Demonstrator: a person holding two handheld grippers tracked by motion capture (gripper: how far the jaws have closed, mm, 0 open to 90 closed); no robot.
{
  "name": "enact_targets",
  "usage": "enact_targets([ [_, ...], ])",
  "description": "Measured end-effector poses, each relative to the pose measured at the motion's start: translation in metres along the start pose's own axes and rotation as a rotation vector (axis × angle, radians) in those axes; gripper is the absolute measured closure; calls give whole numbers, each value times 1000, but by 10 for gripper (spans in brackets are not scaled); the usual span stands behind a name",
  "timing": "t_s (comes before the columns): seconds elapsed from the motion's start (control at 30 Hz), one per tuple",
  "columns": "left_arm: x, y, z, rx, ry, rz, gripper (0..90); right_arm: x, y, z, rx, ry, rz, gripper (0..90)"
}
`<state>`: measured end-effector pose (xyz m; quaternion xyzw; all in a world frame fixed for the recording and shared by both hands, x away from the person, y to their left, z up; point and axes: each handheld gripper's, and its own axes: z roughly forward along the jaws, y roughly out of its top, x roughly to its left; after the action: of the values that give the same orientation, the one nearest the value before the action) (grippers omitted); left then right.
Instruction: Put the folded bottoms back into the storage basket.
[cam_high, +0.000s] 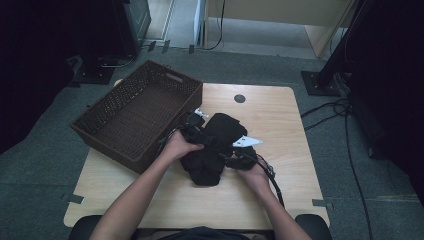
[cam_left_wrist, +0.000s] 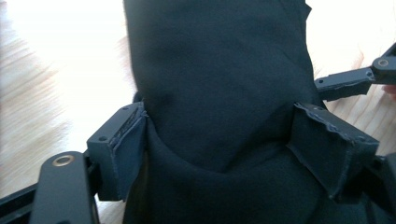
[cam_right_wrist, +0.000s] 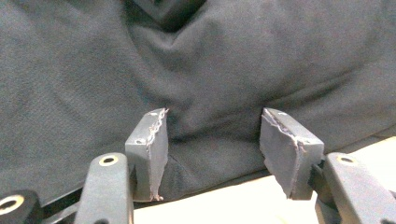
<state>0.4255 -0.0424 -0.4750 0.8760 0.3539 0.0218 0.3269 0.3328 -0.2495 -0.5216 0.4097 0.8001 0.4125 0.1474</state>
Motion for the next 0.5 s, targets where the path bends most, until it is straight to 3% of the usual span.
enact_targets([
  [0.1,-2,0,3,13,5,13,169,1,0,1,3,-5,-8,424],
  [0.3,2,1,9,34,-10,-19,128,0,2,2,2,-2,-8,423],
  [0.4,-1,3,13,92,-7,24,136,1,3,4,4,-10,-16,423],
  [0.47,-5,4,14,110,11,59,153,3,4,5,8,-16,-25,423],
  [0.5,-5,5,14,112,12,57,168,3,4,5,10,-24,-36,423],
])
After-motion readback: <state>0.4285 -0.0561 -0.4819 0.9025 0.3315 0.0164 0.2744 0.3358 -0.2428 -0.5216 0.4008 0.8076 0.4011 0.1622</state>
